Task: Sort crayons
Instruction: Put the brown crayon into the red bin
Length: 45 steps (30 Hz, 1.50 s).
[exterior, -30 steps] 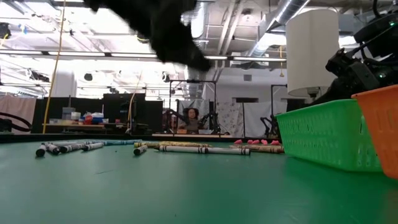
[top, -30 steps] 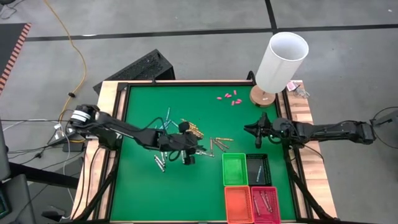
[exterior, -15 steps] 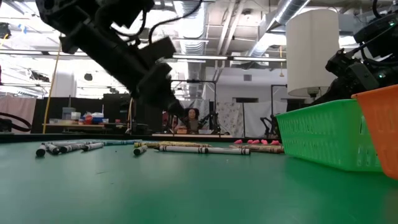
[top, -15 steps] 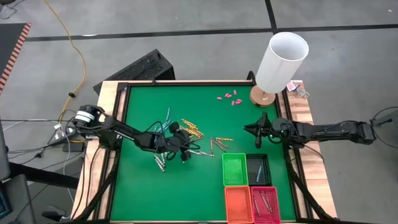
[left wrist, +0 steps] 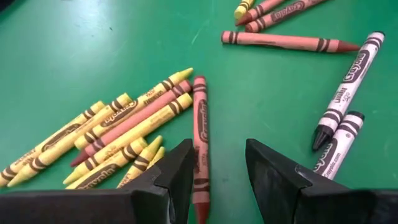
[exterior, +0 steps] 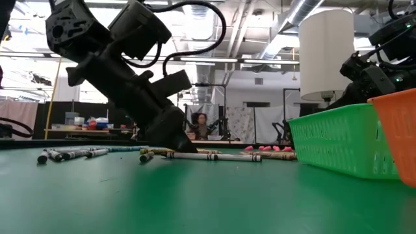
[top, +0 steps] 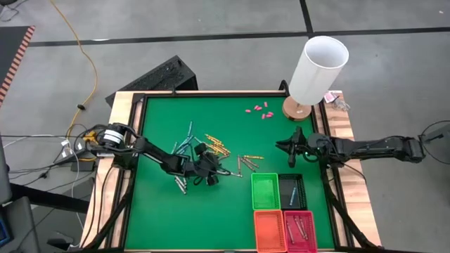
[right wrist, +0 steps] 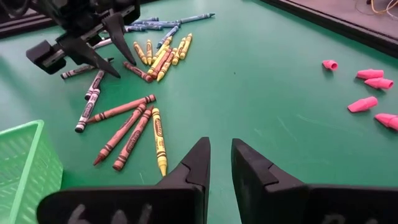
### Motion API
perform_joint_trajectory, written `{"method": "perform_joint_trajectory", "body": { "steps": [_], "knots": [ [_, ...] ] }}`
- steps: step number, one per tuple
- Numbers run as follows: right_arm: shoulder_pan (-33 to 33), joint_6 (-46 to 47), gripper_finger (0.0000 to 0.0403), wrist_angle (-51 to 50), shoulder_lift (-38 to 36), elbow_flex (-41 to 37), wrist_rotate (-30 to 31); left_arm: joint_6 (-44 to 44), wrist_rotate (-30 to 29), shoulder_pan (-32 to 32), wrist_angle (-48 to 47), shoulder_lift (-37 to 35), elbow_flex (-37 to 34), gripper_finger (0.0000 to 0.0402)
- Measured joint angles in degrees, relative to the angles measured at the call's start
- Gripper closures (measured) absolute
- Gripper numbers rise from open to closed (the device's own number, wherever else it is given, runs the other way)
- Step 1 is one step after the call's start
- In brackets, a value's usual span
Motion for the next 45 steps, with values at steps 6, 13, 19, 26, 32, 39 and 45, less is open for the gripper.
{"method": "perform_joint_trajectory", "body": {
  "steps": [6,13,19,26,32,39,45],
  "knots": [
    [0.0,0.0,0.0335,0.0,0.0,0.0,0.0,-1.1,1.1,0.7,-1.3,-0.1,0.0,0.0267],
    [0.0,0.2,0.0335,0.0,0.0,0.0,0.0,-5.6,6.9,3.3,-6.2,-0.2,0.1,0.0318],
    [0.0,0.4,0.0335,0.0,0.0,0.0,0.0,-7.3,10.3,5.0,-7.3,-0.2,0.1,0.0390],
    [0.0,0.6,0.0335,0.0,0.0,0.0,0.0,-9.8,9.1,5.0,-6.8,-0.3,0.3,0.0391],
    [0.0,0.6,0.0335,0.0,0.0,0.0,0.0,-9.2,8.3,3.6,-7.5,-1.2,4.0,0.0398],
    [0.0,0.6,0.0335,0.0,0.0,0.0,0.0,-5.9,5.6,1.9,-7.2,-1.6,10.3,0.0397],
    [0.0,0.6,0.0335,0.0,0.0,0.0,0.0,0.0,5.8,-0.2,-6.8,-1.6,18.0,0.0397]
  ]
}}
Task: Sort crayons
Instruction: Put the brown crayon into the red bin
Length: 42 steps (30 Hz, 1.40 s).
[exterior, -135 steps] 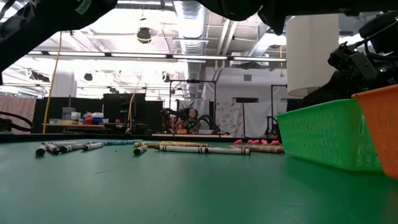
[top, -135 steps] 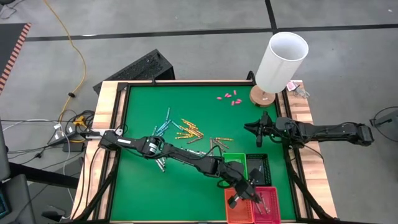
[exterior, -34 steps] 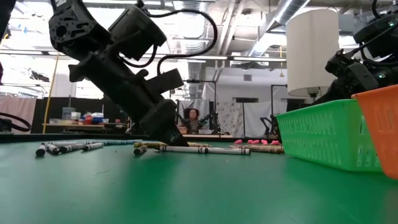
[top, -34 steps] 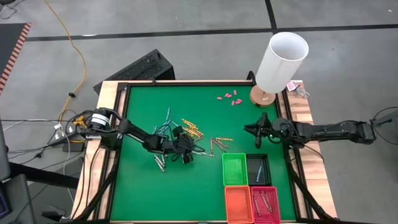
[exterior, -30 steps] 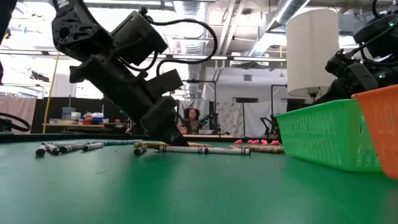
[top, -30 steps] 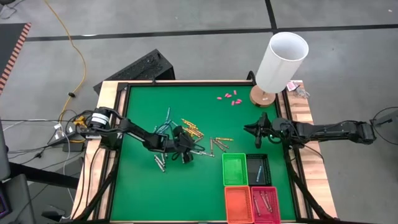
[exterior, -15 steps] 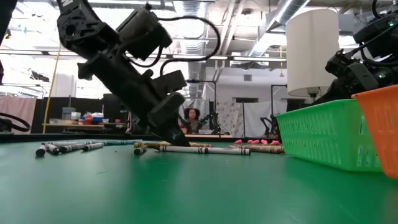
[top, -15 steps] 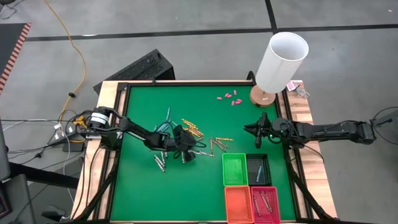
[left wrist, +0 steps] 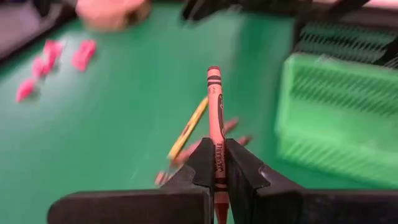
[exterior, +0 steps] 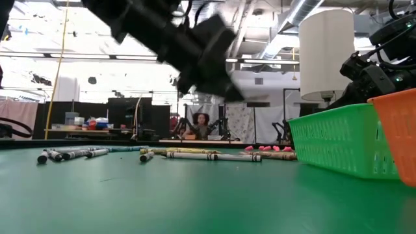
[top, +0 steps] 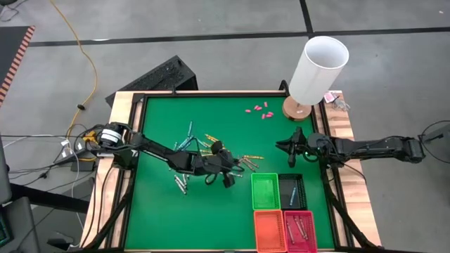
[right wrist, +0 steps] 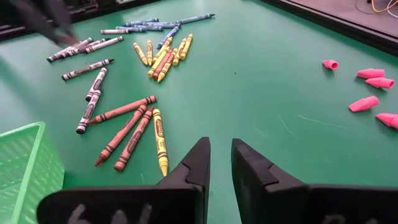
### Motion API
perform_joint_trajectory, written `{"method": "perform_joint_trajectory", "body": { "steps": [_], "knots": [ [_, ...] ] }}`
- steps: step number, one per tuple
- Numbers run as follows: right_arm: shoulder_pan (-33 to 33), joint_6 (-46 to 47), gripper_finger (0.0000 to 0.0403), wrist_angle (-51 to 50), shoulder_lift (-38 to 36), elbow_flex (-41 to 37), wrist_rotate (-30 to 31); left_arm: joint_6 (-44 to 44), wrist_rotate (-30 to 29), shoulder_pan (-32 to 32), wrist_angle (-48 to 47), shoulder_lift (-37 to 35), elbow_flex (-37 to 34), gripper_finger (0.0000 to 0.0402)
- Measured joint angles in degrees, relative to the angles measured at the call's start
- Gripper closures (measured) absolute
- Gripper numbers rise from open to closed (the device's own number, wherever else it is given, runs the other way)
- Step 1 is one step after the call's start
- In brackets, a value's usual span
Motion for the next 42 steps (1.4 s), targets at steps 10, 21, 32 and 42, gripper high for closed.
{"method": "perform_joint_trajectory", "body": {
  "steps": [10,21,32,42],
  "knots": [
    [0.0,0.0,0.0335,0.0,0.0,0.0,0.0,12.3,1.1,-3.1,1.0,1.0,13.4,0.0396],
    [0.0,0.1,0.0335,0.9,0.3,-0.1,0.0,20.8,11.6,-6.1,4.7,15.5,32.3,0.0398],
    [0.0,0.5,0.0335,0.8,0.4,-0.1,0.0,23.9,28.8,-6.0,-3.9,35.6,59.8,0.0399],
    [0.0,1.4,0.0335,0.7,0.4,-0.1,0.0,31.1,40.5,-5.9,-4.3,46.2,73.4,0.0399]
  ]
}}
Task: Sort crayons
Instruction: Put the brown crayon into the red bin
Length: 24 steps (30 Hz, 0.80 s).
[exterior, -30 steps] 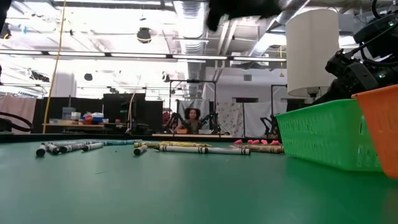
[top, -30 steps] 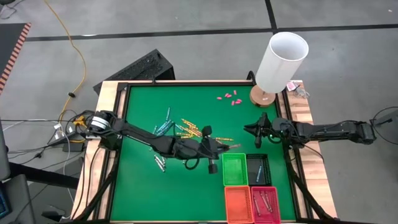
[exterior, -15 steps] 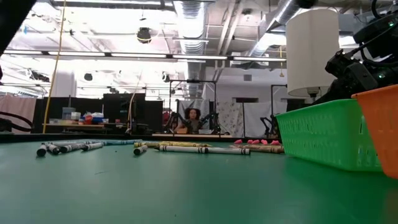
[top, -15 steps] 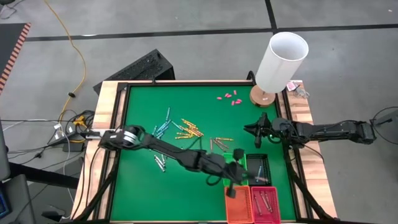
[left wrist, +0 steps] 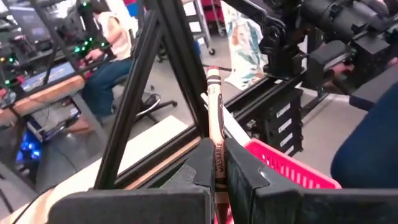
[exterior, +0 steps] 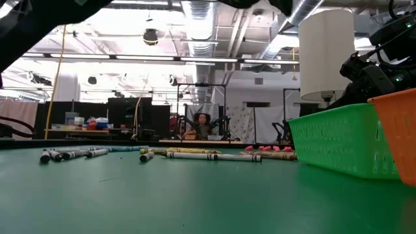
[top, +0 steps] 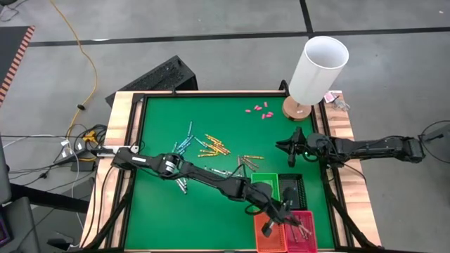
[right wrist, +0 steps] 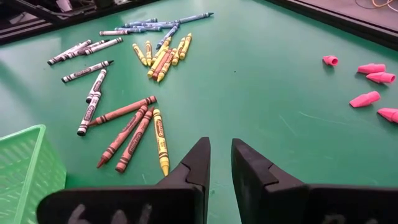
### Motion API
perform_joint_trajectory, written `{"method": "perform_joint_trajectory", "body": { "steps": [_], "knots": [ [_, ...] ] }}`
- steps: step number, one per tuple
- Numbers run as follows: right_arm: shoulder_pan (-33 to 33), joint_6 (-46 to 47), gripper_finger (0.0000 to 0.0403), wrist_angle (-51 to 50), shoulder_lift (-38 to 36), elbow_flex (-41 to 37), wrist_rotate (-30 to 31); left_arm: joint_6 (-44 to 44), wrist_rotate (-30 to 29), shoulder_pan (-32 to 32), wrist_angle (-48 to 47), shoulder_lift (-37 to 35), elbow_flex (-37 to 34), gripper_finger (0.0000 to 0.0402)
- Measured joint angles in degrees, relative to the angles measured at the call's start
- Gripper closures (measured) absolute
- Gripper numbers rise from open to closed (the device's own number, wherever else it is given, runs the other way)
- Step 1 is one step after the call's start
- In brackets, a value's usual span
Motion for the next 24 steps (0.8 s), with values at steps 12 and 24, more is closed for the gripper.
{"method": "perform_joint_trajectory", "body": {
  "steps": [12,24],
  "knots": [
    [0.0,0.2,0.0335,0.1,0.0,0.0,0.0,6.9,3.7,0.3,1.6,3.2,2.2,0.0399],
    [0.0,0.1,0.0335,0.2,0.0,0.0,0.0,2.3,4.4,0.7,-1.6,3.2,2.2,0.0396]
  ]
}}
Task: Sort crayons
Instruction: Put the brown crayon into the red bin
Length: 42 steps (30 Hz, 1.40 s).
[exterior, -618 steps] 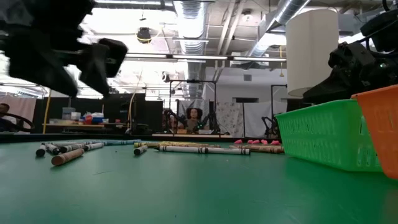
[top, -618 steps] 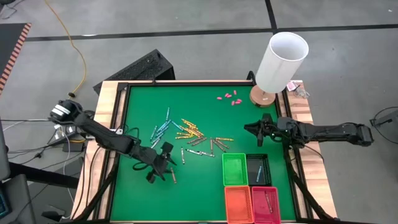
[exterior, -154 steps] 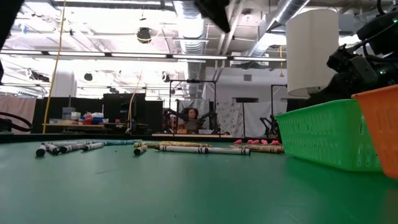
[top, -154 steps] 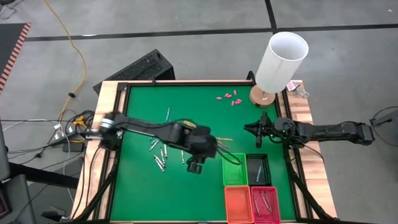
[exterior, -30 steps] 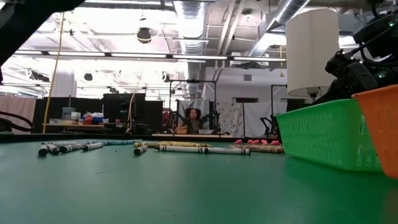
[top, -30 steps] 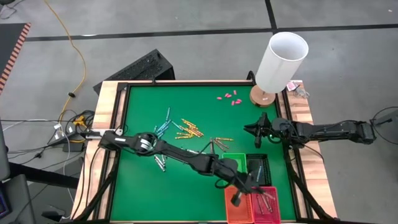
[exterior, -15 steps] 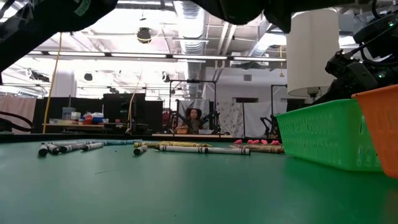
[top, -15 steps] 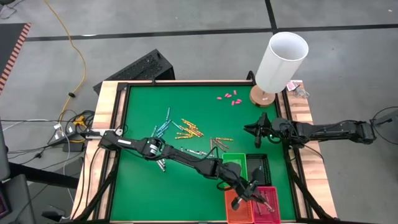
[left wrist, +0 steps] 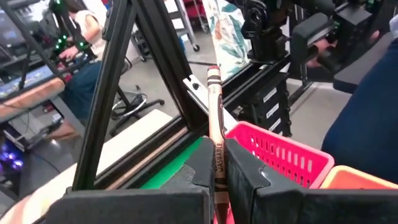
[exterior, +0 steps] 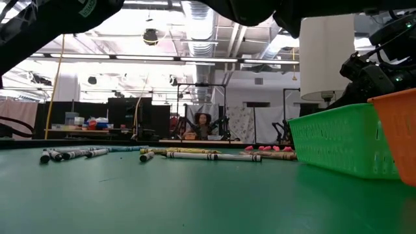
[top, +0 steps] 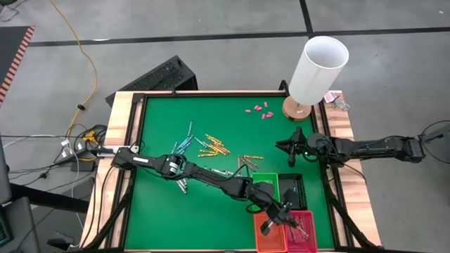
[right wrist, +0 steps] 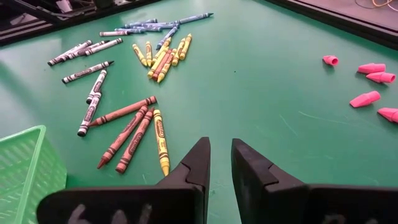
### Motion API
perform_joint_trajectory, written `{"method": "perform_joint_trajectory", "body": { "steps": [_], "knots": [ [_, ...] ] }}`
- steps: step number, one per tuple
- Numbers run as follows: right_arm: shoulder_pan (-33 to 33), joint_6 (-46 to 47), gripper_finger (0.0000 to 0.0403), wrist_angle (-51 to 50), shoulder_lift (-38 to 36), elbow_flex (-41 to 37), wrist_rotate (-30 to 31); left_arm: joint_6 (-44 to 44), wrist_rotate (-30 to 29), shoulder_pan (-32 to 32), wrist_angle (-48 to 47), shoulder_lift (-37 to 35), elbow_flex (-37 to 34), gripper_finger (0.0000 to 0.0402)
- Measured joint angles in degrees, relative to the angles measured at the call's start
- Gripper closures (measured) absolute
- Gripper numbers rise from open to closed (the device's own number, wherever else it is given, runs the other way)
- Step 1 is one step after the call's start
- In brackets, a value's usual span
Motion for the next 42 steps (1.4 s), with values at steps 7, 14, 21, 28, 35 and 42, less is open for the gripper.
{"method": "perform_joint_trajectory", "body": {
  "steps": [7,14,21,28,35,42],
  "knots": [
    [0.0,0.0,0.0335,0.0,0.0,0.0,0.0,-0.5,-0.1,0.2,-0.5,0.0,0.0,0.0390],
    [0.0,0.0,0.0335,0.0,0.0,0.0,0.0,-1.0,-0.1,0.1,-0.5,0.0,0.0,0.0324],
    [0.0,-0.1,0.0335,0.0,0.0,0.0,0.0,-2.2,-3.0,0.1,-0.4,0.0,0.0,0.0276],
    [0.0,-0.1,0.0335,-0.7,0.0,0.1,-0.3,-8.5,-12.2,0.7,-6.1,-3.6,-0.1,0.0280],
    [0.0,-0.1,0.0335,-0.8,0.0,0.1,-0.4,-9.0,-12.7,3.4,-26.0,-15.2,0.0,0.0285],
    [0.0,-0.1,0.0335,-0.9,0.1,0.1,-0.4,-3.9,-24.8,5.7,-53.1,-29.2,0.0,0.0285]
  ]
}}
